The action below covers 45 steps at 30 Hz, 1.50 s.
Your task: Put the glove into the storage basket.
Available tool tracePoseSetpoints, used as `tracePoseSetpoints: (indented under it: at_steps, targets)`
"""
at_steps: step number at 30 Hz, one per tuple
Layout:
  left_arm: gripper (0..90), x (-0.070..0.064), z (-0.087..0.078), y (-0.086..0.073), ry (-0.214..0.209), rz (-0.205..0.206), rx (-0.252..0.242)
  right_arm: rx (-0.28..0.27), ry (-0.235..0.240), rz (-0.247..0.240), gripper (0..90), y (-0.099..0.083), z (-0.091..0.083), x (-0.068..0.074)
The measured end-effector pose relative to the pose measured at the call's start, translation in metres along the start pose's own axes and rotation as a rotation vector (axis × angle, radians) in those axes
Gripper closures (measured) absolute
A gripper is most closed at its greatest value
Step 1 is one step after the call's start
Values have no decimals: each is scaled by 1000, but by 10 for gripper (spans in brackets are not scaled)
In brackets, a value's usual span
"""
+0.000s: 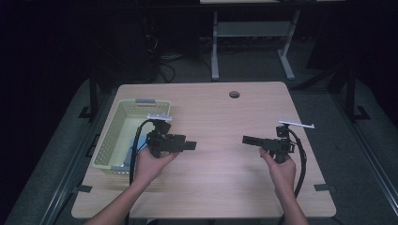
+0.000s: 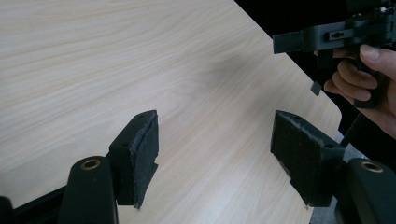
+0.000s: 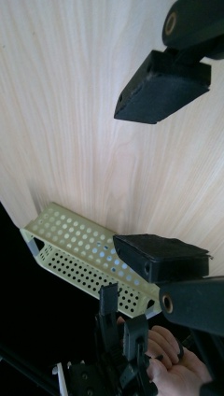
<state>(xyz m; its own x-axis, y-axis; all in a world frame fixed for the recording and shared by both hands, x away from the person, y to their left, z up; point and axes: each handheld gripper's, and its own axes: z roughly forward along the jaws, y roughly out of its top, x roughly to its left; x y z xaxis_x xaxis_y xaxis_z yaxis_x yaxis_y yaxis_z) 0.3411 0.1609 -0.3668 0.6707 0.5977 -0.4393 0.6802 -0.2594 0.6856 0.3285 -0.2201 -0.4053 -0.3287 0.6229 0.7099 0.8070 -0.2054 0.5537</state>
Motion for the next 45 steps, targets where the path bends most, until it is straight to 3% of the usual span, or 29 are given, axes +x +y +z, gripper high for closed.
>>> tracePoseSetpoints:
  at_steps: [9, 29, 33, 39, 42, 45]
  targets:
    - [323, -12, 18, -12, -17, 29, 26, 10, -14, 19, 326, -9, -6, -13]
    - [319, -33, 44, -39, -76, 45, 59, -2, -36, 76, 313, -32, -29, -43]
    - [314, -42, 47, -47, -51, 94, 59, 9, -45, 70, 313, -37, -33, -47]
    - [282, -51, 57, -60, -91, 115, 66, 20, -41, 78, 303, -51, -39, -59]
    - [278, -53, 59, -65, -117, 102, 53, 9, -22, 92, 301, -57, -43, -62]
    - [274, -55, 60, -71, -124, 110, 42, 5, -33, 74, 293, -60, -47, -62]
